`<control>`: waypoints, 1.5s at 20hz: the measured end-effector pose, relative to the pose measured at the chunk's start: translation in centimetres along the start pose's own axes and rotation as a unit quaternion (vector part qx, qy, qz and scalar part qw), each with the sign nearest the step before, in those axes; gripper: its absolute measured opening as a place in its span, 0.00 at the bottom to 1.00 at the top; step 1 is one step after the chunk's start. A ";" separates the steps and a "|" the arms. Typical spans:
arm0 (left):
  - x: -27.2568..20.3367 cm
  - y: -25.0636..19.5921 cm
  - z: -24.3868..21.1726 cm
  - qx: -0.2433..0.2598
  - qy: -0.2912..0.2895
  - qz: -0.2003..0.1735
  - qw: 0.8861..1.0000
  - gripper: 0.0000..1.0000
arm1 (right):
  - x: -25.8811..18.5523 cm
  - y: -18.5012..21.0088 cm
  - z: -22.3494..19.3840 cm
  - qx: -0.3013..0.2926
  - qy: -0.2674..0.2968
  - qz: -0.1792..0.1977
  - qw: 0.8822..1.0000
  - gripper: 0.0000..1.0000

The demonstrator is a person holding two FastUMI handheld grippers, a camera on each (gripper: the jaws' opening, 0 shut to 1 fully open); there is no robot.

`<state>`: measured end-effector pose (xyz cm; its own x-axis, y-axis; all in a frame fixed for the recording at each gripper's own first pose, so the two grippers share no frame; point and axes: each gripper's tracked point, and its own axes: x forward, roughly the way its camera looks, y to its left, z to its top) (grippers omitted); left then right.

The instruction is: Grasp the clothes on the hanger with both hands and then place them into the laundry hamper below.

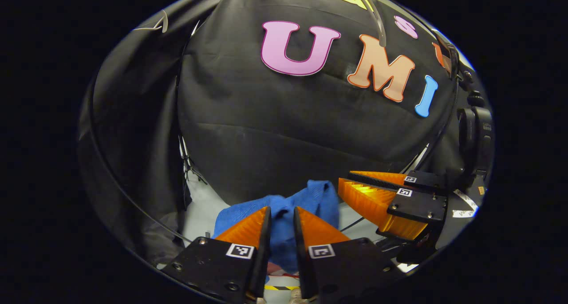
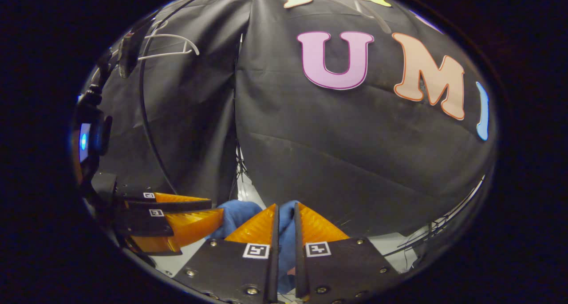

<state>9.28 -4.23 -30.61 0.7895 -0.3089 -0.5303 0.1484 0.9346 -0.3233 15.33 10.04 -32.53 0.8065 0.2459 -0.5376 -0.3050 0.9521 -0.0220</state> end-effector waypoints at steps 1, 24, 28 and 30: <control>0.2 -0.3 0.4 0.002 -0.004 -0.003 1.000 0.45 | -0.1 0.0 0.3 0.000 -0.002 -0.001 1.000 0.16; -3.3 -1.6 5.3 0.034 -0.063 -0.008 0.997 0.50 | -5.1 -1.5 4.5 0.009 -0.066 -0.038 0.997 0.15; -5.5 -4.0 10.5 0.050 -0.121 -0.021 0.991 0.51 | -8.5 -4.2 9.3 0.005 -0.130 -0.073 0.989 0.15; -7.1 -5.7 13.0 0.060 -0.152 -0.031 0.986 0.50 | -10.8 -5.7 11.9 0.009 -0.162 -0.091 0.983 0.16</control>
<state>10.58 -5.04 -14.81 0.9161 -0.3156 -0.2472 0.2567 0.9354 -0.2431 14.39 4.16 -16.58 0.9668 0.1143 -0.2288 -0.1347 0.9880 -0.0759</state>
